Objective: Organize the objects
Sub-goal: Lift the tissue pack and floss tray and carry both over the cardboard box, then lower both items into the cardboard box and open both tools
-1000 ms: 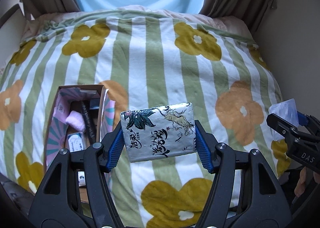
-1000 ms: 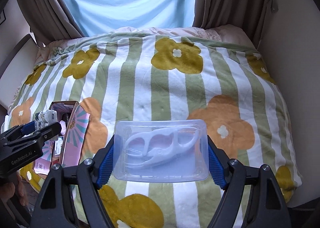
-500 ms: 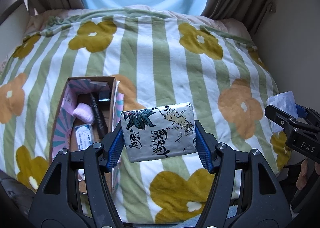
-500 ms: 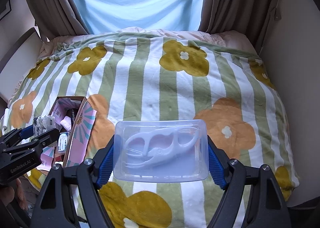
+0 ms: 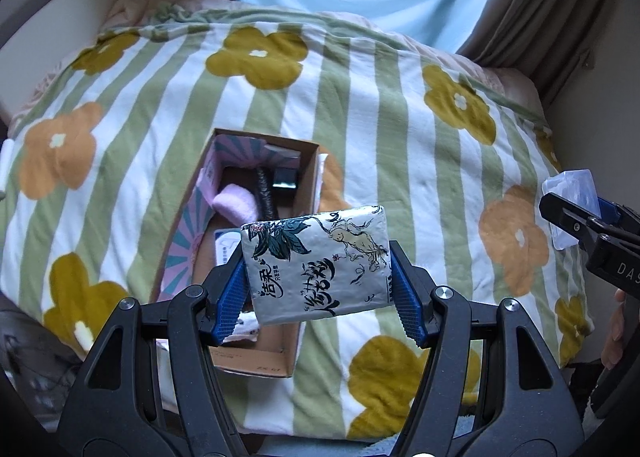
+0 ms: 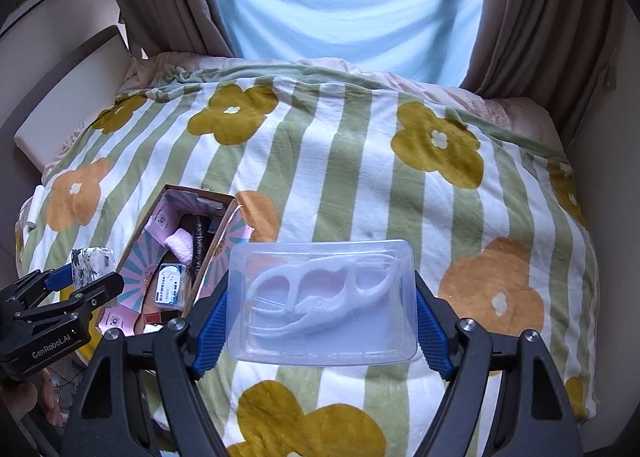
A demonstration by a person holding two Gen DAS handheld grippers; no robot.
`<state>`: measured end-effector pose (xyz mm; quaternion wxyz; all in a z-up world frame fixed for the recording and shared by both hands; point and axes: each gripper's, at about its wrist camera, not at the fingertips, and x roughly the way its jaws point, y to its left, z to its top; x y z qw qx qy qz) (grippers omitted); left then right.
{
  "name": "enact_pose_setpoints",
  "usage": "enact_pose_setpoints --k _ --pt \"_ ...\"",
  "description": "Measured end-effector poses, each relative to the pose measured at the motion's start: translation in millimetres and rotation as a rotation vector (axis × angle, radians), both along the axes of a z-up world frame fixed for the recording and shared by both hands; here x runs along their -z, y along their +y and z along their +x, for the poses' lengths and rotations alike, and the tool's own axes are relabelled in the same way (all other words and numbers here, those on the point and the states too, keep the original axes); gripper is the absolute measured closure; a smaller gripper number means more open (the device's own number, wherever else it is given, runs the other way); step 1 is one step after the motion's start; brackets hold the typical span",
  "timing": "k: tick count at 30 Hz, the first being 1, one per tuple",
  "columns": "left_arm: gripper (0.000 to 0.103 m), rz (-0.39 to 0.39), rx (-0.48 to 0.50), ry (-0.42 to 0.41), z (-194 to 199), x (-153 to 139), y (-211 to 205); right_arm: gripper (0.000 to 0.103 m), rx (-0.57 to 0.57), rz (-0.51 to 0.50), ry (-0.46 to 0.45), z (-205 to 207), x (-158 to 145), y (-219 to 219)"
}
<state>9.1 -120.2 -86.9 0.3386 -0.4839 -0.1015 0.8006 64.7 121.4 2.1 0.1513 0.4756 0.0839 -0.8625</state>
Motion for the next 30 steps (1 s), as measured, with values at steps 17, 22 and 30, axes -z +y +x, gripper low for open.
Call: enact_pose_setpoints --k 17,22,30 --pt "0.042 -0.087 -0.133 -0.192 -29 114 -42 0.027 -0.322 0.065 -0.088 -44 60 -146" --pt "0.042 -0.107 -0.14 -0.247 -39 149 -32 0.027 -0.418 0.097 -0.123 -65 96 -192" --pt "0.042 -0.128 -0.141 -0.311 -60 189 -11 0.027 -0.612 0.146 -0.179 -81 161 -262"
